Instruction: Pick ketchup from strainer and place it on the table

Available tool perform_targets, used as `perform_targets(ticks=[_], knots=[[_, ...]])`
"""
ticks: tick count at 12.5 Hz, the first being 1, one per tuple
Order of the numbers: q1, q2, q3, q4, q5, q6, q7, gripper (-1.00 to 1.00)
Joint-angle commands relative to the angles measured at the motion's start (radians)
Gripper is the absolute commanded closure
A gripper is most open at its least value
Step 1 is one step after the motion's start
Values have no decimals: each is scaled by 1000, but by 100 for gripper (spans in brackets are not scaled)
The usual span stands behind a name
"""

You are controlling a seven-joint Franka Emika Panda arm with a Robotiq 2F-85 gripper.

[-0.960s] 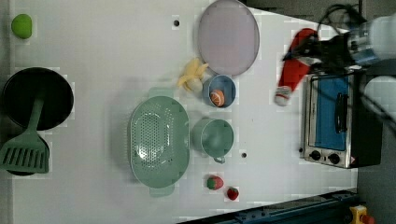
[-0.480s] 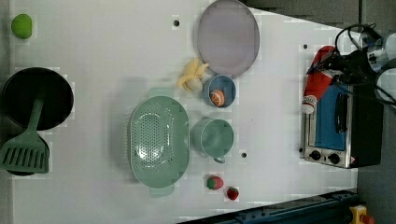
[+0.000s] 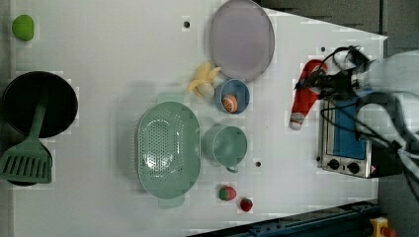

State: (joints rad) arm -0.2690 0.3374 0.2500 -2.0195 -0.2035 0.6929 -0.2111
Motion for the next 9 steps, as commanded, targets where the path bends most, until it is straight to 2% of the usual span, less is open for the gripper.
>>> perform_targets(ticks=[1, 4, 7, 9], knots=[[-21, -21, 13, -145, 0, 172, -42, -21], [-31, -17, 12, -241, 0, 235, -36, -21], [-33, 18, 11, -258, 0, 258, -36, -27], [-33, 34, 13, -252, 0, 261, -36, -68]])
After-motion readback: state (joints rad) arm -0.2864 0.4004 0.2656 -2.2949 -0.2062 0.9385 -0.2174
